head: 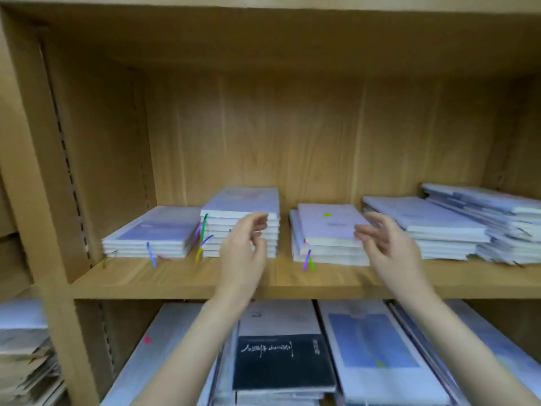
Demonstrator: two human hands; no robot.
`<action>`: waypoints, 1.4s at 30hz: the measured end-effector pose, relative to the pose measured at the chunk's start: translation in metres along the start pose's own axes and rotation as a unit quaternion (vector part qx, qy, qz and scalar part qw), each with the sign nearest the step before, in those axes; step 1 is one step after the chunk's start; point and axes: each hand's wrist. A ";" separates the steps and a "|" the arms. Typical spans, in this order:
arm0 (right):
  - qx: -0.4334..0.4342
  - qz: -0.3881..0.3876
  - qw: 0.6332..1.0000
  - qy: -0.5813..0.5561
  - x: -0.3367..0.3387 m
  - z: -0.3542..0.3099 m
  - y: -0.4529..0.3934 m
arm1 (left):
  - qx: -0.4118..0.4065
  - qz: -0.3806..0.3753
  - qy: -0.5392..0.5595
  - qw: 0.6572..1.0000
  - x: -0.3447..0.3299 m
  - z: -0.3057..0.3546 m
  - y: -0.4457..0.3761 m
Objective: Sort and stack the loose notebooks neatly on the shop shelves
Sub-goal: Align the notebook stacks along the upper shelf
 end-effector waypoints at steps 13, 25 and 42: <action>-0.039 -0.088 0.986 0.136 -0.004 0.050 -0.029 | 0.247 -0.290 -0.002 0.925 -0.049 -0.016 -0.008; -0.064 -0.119 0.988 0.075 0.000 0.065 -0.037 | 0.199 -0.249 -0.006 0.948 -0.058 -0.016 -0.003; -0.074 -0.161 0.983 0.038 -0.003 0.064 -0.039 | 0.182 -0.224 -0.051 0.956 -0.054 -0.007 -0.002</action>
Point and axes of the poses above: each hand's wrist, its own y-axis away from the middle knuckle, its own x-axis out of the back of the hand, z = x × y, and after that the axes turned 12 degrees about z, right-handed
